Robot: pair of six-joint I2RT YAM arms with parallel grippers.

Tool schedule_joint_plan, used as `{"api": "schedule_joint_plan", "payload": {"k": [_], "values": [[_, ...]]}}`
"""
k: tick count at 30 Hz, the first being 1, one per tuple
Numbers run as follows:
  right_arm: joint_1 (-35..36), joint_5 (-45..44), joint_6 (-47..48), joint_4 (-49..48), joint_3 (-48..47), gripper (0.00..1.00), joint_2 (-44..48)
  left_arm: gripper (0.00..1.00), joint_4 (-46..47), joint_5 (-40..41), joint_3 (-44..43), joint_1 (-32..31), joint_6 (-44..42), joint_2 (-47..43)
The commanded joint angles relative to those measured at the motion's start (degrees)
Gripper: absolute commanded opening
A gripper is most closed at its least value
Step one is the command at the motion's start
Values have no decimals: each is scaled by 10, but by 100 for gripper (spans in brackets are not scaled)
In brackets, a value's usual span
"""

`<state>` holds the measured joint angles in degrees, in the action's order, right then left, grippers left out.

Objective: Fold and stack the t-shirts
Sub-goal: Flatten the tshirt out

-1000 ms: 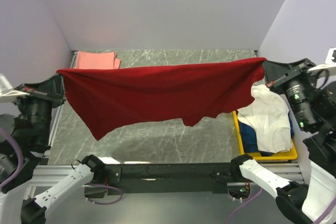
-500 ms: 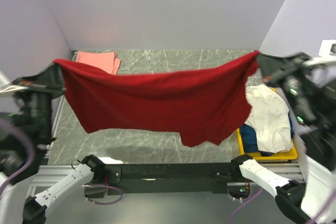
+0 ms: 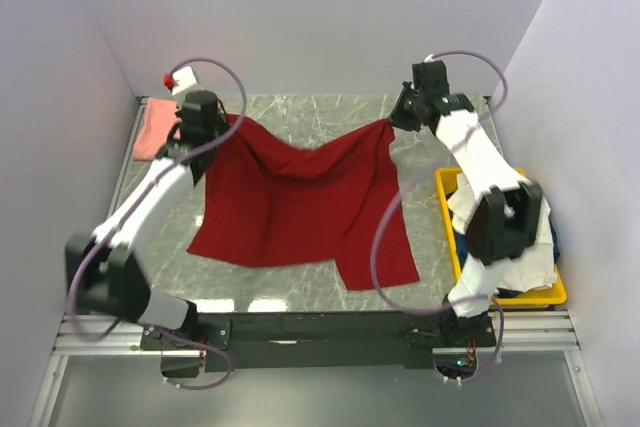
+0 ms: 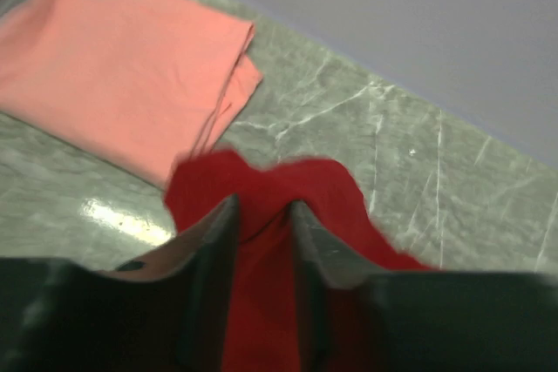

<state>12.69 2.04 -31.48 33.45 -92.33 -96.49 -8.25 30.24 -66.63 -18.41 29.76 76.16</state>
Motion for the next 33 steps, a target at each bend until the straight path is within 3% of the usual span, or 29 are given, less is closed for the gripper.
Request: {"api": "schedule_joint_plan", "payload": {"k": [1,2,3,5,7,10,18,21,27,33], "values": [[-42,44,-1,-3,-140,25,-92,39,3,-125,-101,73,38,69],[-46,45,2,40,-173,28,-119,43,-17,-138,-124,102,43,109],[-47,45,11,60,-200,34,-141,53,-44,-147,-153,114,50,122],[-50,34,16,83,-234,39,-168,60,-47,-165,-152,144,57,120],[-50,31,17,67,-190,46,-148,68,-24,-176,-105,163,77,82],[-50,26,5,28,-91,48,-98,74,-37,-173,-41,175,114,27],[-47,29,-28,-92,242,45,77,67,-66,-113,217,175,248,-158],[-43,31,-29,-115,320,44,132,66,-84,-99,286,176,279,-221],[-37,30,-31,-131,412,42,210,65,-123,-79,364,176,326,-288],[-36,25,-31,-144,460,41,244,64,-143,-75,396,175,346,-256]]}}
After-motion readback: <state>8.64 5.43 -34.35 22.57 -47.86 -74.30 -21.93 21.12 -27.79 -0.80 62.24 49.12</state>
